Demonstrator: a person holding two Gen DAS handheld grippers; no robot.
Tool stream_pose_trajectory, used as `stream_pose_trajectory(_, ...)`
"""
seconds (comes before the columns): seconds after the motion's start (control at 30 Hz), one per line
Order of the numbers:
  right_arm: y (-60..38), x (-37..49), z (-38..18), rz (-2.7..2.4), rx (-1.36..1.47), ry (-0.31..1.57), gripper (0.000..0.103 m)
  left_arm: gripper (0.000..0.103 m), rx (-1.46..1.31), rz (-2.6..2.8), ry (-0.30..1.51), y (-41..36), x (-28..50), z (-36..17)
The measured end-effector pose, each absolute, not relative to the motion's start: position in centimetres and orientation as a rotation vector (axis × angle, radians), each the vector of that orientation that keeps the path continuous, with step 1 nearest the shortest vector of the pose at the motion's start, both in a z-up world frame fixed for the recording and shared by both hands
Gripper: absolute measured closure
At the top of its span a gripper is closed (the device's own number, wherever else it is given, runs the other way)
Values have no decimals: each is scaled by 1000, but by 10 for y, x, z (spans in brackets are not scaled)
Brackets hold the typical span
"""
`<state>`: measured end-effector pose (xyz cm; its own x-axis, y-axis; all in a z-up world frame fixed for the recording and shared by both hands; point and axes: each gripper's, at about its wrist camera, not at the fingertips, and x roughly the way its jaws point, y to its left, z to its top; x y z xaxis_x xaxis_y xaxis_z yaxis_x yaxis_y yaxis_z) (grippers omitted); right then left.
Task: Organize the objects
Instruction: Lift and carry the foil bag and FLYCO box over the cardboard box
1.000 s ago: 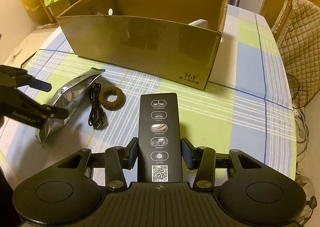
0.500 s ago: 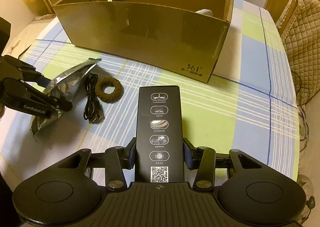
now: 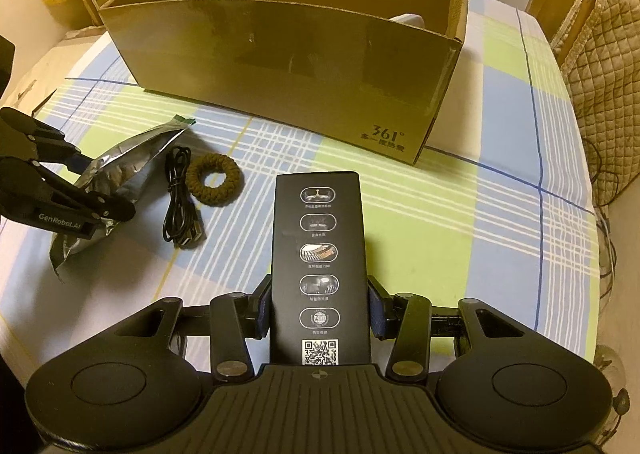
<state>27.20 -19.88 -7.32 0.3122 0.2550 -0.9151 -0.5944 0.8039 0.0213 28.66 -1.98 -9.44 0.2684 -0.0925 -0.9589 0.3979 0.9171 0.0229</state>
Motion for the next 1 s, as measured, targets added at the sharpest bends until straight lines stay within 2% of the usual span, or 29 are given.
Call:
stream_pose_trajectory(0.2, -195, 273, -74, 568, -373, 1139, 60, 67, 291, -346, 1260, -18, 285, -88)
stream_pose_trajectory(0.57, -189, 276, -83, 560, -409, 1179, 59, 65, 319, -334, 1245, -21, 281, -90)
stream_pose_trajectory(0.8, -192, 272, -79, 558, -410, 1171, 62, 70, 347, -352, 1224, -22, 272, -86)
stream_pose_trajectory(1.0, -194, 262, -68, 554, -407, 1134, 62, 71, 335, -356, 1215, -21, 261, -77)
